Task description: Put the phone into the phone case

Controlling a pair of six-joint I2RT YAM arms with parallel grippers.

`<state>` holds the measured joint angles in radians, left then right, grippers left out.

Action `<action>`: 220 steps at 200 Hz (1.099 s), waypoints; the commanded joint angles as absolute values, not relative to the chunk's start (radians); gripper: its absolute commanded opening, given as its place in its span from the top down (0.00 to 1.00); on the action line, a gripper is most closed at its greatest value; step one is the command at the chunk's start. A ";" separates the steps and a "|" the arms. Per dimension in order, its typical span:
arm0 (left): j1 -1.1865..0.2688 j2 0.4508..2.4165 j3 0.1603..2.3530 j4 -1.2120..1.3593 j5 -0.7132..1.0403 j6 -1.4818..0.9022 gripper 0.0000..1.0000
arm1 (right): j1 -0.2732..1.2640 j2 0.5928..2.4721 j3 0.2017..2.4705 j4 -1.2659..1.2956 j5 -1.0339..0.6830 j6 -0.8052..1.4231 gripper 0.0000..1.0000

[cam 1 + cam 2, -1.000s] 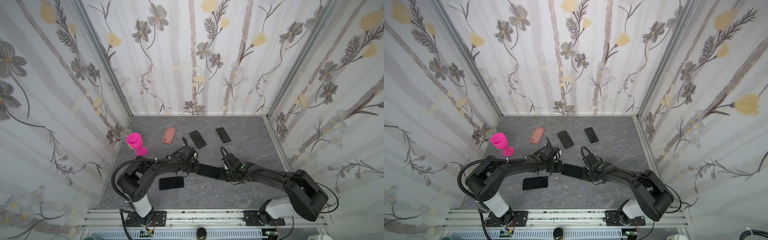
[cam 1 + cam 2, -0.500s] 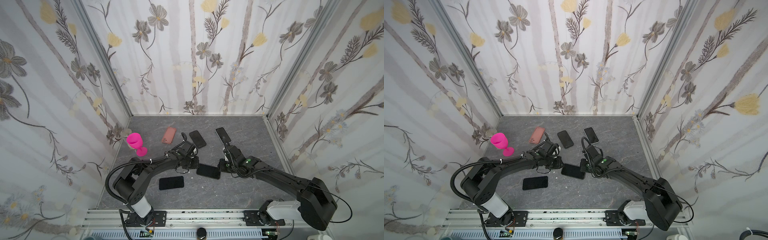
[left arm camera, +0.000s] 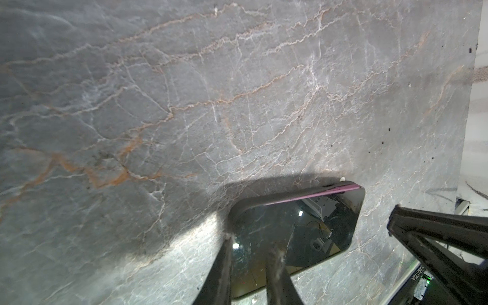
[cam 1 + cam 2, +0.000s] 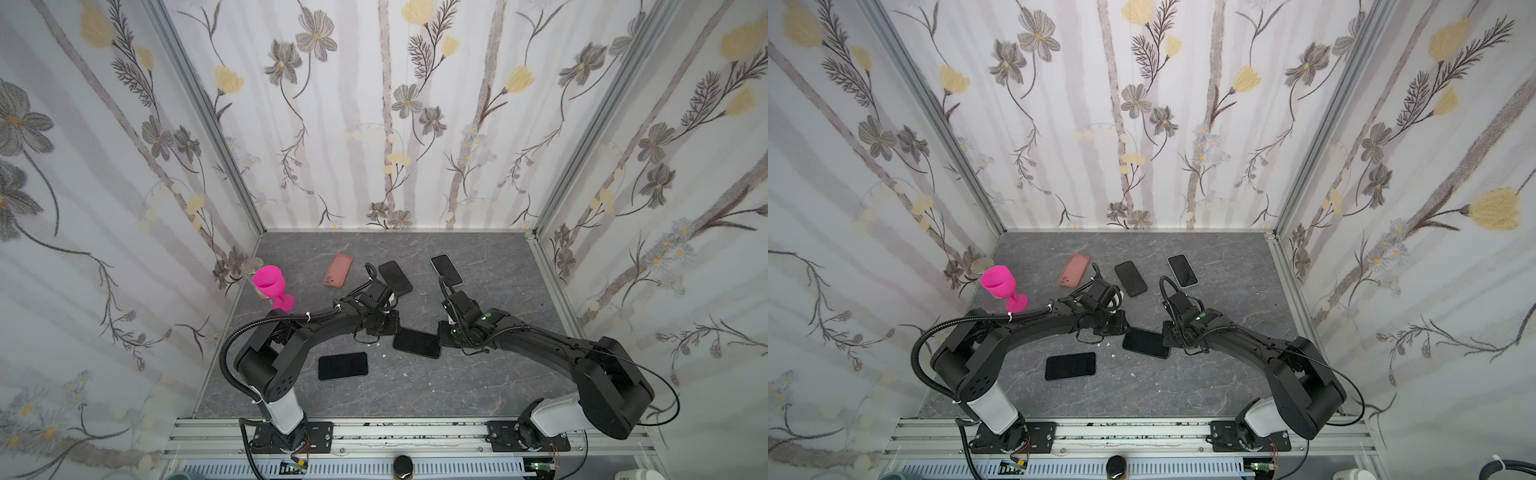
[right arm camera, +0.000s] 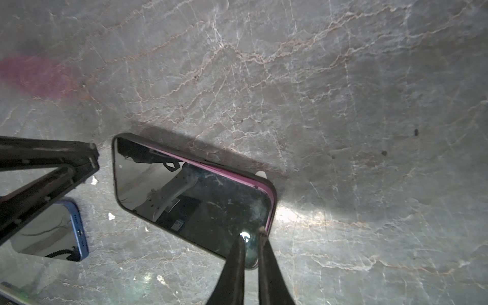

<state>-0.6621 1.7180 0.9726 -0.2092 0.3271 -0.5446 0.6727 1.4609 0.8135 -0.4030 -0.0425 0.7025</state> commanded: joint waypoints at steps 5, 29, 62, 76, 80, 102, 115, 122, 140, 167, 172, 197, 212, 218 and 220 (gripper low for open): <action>-0.660 1.735 0.994 -0.213 0.328 -0.523 0.78 | 0.670 1.481 0.819 -0.414 -0.041 0.685 0.87; -0.660 1.745 1.008 -0.216 0.322 -0.512 0.78 | 0.665 1.492 0.821 -0.415 -0.041 0.677 0.87; -0.659 1.766 1.027 -0.228 0.320 -0.499 0.78 | 0.659 1.509 0.822 -0.417 -0.043 0.673 0.86; -0.658 1.773 1.030 -0.228 0.323 -0.496 0.78 | 0.657 1.515 0.822 -0.418 -0.044 0.671 0.86; -0.658 1.772 1.030 -0.229 0.324 -0.495 0.78 | 0.657 1.516 0.821 -0.418 -0.043 0.671 0.86; -0.658 1.780 1.035 -0.232 0.322 -0.489 0.78 | 0.658 1.522 0.819 -0.417 -0.046 0.668 0.87; -0.659 1.782 1.035 -0.233 0.322 -0.488 0.78 | 0.655 1.524 0.818 -0.417 -0.046 0.667 0.87; -0.658 1.782 1.034 -0.233 0.322 -0.486 0.78 | 0.655 1.525 0.818 -0.416 -0.048 0.666 0.87; -0.658 1.782 1.031 -0.236 0.321 -0.483 0.78 | 0.656 1.528 0.820 -0.417 -0.048 0.667 0.87; -0.658 1.784 1.031 -0.238 0.319 -0.479 0.79 | 0.653 1.532 0.824 -0.418 -0.052 0.663 0.87; -0.658 1.784 1.032 -0.238 0.318 -0.478 0.79 | 0.652 1.533 0.824 -0.417 -0.053 0.664 0.86; -0.658 1.786 1.034 -0.240 0.319 -0.477 0.80 | 0.651 1.534 0.825 -0.418 -0.060 0.661 0.87; -0.658 1.791 1.034 -0.241 0.318 -0.475 0.81 | 0.650 1.536 0.825 -0.418 -0.060 0.661 0.87; -0.659 1.792 1.034 -0.241 0.320 -0.473 0.80 | 0.651 1.536 0.827 -0.417 -0.061 0.660 0.87; -0.659 1.794 1.034 -0.241 0.320 -0.473 0.81 | 0.651 1.536 0.827 -0.417 -0.061 0.660 0.87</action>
